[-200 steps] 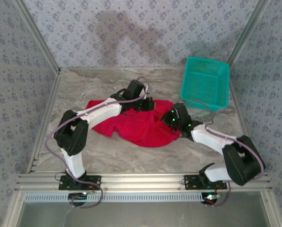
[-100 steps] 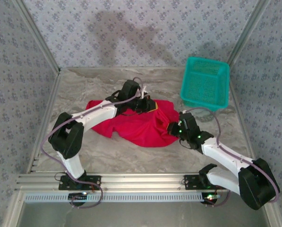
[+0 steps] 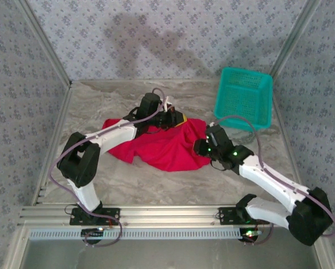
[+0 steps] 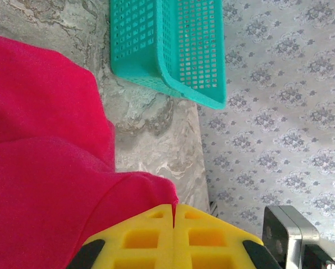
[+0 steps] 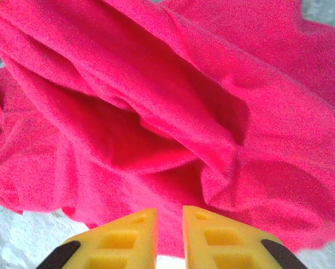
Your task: Fold the inside-out t-shirt
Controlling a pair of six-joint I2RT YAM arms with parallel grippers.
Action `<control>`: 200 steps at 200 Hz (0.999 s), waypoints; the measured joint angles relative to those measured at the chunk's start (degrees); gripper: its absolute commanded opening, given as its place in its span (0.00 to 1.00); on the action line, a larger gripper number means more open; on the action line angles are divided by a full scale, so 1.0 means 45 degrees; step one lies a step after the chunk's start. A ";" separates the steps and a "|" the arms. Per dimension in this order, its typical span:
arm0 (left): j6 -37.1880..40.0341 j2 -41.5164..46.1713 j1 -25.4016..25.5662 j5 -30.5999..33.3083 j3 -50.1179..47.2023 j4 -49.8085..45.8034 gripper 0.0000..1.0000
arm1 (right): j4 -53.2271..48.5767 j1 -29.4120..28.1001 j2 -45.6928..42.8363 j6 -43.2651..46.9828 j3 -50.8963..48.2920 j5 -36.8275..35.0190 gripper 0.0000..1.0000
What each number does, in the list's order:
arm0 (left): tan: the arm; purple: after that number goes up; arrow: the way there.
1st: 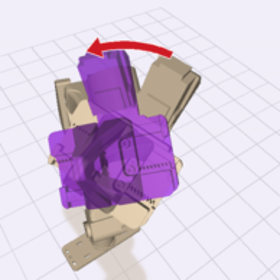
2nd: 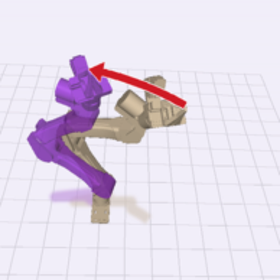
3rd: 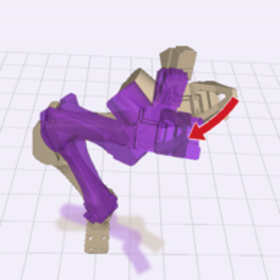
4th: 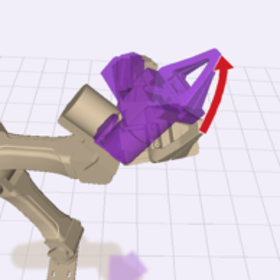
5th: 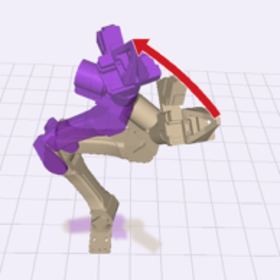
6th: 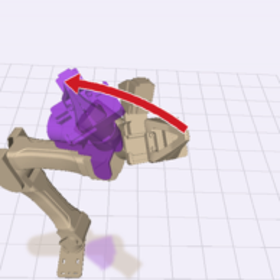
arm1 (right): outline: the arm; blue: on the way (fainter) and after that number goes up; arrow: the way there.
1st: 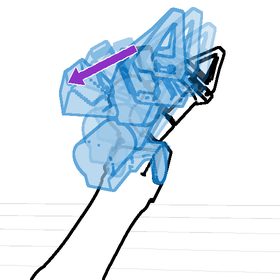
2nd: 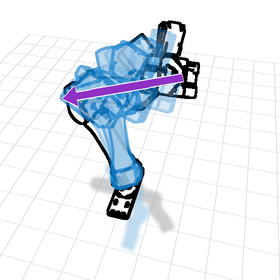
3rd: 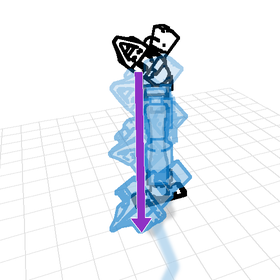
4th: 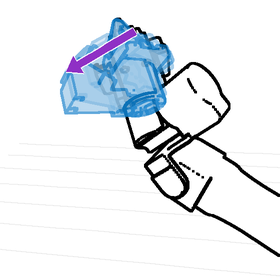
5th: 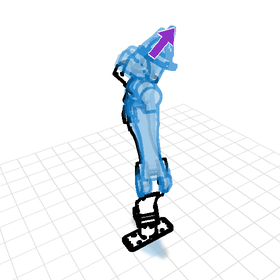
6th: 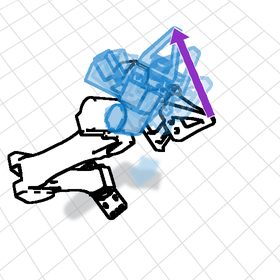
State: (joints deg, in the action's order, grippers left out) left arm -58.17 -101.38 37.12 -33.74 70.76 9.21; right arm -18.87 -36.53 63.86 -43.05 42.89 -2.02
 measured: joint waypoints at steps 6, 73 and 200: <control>-0.0019 -0.0024 0.0000 -0.0005 0.0000 0.0015 0.00 | 0.0155 0.0000 0.0461 0.0121 0.0204 -0.0019 0.31; -0.0107 -0.0029 0.0000 -0.0019 -0.0189 0.0248 0.00 | 0.1195 0.0573 0.4838 0.0860 0.2467 -0.0515 0.37; -0.0049 -0.1307 -0.0831 -0.0563 0.1214 0.0175 0.00 | 0.0525 0.2006 -0.1098 0.1112 0.1428 0.3259 0.00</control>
State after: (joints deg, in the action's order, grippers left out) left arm -58.39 -107.26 33.39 -36.27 76.23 10.00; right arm -16.51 -27.51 58.92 -38.04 49.32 12.64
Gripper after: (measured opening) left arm 0.039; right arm 0.066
